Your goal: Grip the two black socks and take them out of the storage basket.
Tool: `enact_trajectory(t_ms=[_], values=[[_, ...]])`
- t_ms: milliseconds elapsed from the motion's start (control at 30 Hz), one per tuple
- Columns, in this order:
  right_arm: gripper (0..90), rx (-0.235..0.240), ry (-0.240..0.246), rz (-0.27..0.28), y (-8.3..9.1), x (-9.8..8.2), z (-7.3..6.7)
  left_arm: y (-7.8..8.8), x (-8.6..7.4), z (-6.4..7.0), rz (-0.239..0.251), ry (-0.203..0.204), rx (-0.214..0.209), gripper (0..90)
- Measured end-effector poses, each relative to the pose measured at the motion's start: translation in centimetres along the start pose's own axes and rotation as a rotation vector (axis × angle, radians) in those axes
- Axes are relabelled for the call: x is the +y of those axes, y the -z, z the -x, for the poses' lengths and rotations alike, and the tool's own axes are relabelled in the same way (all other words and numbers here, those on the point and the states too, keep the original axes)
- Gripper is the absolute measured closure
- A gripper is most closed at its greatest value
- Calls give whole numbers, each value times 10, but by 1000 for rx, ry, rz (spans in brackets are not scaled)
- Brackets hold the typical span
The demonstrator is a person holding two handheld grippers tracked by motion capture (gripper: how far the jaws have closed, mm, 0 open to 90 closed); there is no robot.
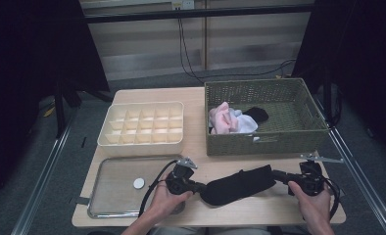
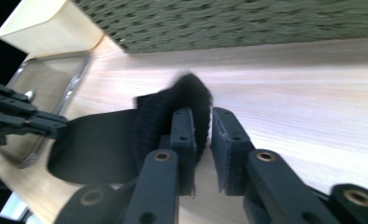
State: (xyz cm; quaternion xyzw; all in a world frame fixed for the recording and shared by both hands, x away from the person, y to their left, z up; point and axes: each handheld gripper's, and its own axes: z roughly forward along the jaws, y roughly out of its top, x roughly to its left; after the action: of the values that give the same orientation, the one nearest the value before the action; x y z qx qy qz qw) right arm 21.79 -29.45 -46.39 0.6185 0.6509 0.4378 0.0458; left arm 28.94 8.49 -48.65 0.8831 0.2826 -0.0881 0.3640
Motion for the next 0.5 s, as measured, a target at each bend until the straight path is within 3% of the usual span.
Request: enact_trajectory(t_ms=[133, 167, 267, 367, 500], values=[[736, -2, -14, 12, 8, -3, 6, 2, -1, -4, 14, 5, 2, 874], [719, -4, -15, 12, 8, -3, 6, 3, 0, -4, 15, 6, 17, 874], [688, -5, -2, 15, 7, -2, 3, 5, 0, -6, 24, 7, 4, 872], [657, 14, 6, -6, 1, 1, -1, 7, 0, -7, 11, 0, 13, 862], [587, 43, 62, -68, -17, 9, -13, 7, 1, -10, 23, 16, 7, 788]])
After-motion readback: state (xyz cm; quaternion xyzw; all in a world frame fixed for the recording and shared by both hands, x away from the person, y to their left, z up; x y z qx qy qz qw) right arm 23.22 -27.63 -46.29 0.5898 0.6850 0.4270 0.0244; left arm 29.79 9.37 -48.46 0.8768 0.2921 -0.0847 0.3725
